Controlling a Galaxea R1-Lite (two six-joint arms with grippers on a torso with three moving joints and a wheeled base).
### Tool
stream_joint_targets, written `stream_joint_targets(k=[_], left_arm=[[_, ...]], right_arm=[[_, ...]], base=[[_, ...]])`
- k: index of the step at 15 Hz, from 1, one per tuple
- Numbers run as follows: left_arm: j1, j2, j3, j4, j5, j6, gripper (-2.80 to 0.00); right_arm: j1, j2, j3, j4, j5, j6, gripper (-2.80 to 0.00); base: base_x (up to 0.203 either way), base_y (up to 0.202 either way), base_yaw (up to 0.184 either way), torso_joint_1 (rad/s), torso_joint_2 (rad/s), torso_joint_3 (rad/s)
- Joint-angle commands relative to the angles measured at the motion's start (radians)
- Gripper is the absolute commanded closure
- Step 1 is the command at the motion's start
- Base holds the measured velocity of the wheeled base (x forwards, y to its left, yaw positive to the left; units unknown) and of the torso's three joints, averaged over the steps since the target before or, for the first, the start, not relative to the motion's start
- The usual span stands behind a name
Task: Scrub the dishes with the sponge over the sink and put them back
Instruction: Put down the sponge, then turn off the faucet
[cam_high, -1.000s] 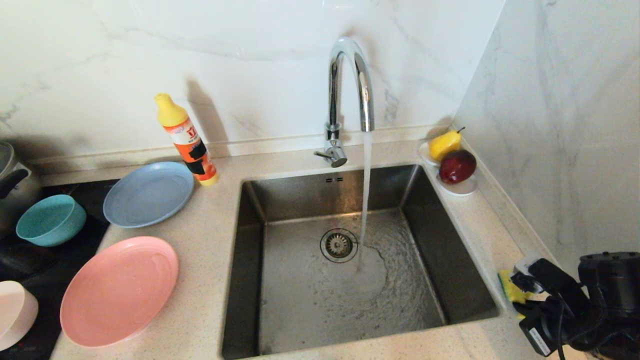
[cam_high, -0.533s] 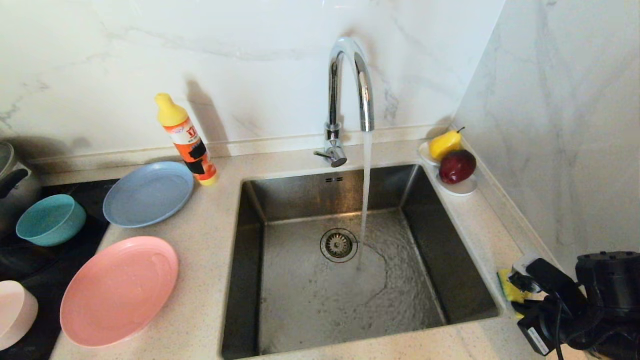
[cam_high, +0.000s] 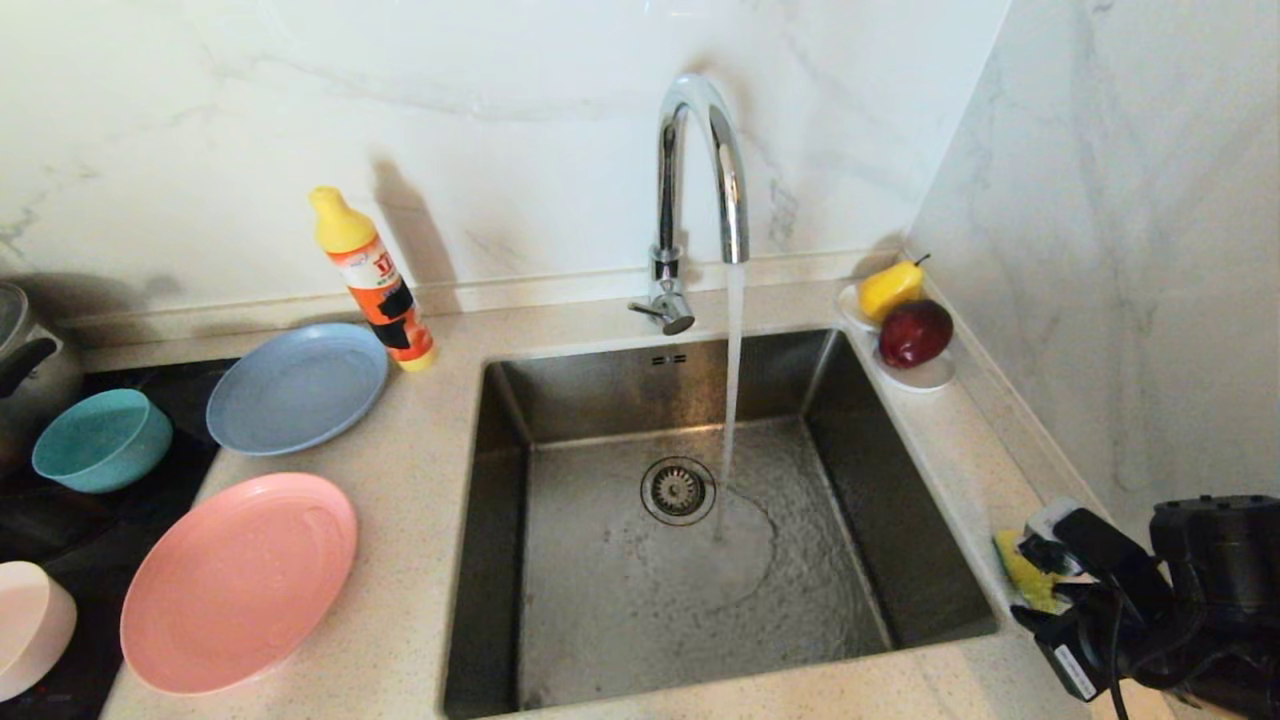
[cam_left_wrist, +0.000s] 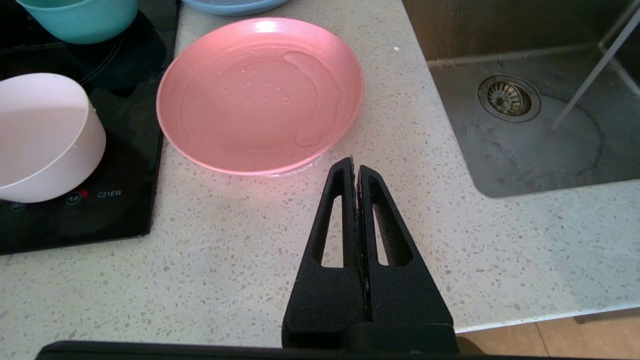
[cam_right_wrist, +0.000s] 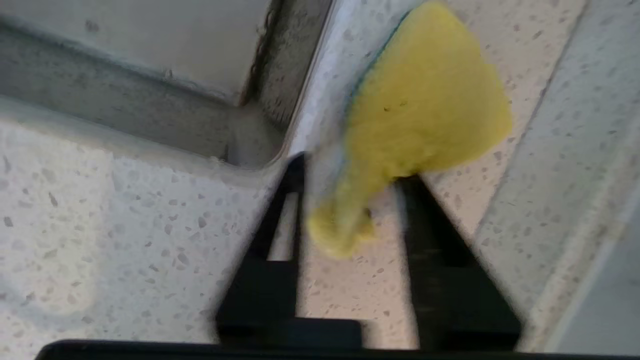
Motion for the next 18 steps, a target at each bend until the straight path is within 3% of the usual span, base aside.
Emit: stream_joint_targets(k=[1,7,10,15,18], left_arm=[[0.000,0.000,0.000,0.000,0.000,0.000,0.00],[0.000,0.000,0.000,0.000,0.000,0.000,0.00],[0.000,0.000,0.000,0.000,0.000,0.000,0.00],[0.000,0.000,0.000,0.000,-0.001,0.000,0.00],[0.000,0.000,0.000,0.000,0.001,0.000,0.00]], right_arm=[[-0.001,0.001,0.000,-0.002,0.000,-0.002,-2.80],[0.000,-0.010,-0.022,-0.001,0.001,0.008,-2.80],[0.008,-0.034,-0.053,0.008,0.002,0.105,-2.80],[0.008,-0.044,-0.053,0.050,0.002,0.179,-2.80],[0.008,-0.006,-0.067,0.074,0.004,0.292,-2.80]], base=[[0.000,0.000,0.000,0.000,0.00,0.000],[0.000,0.000,0.000,0.000,0.00,0.000],[0.000,0.000,0.000,0.000,0.00,0.000],[0.000,0.000,0.000,0.000,0.00,0.000],[0.000,0.000,0.000,0.000,0.00,0.000]])
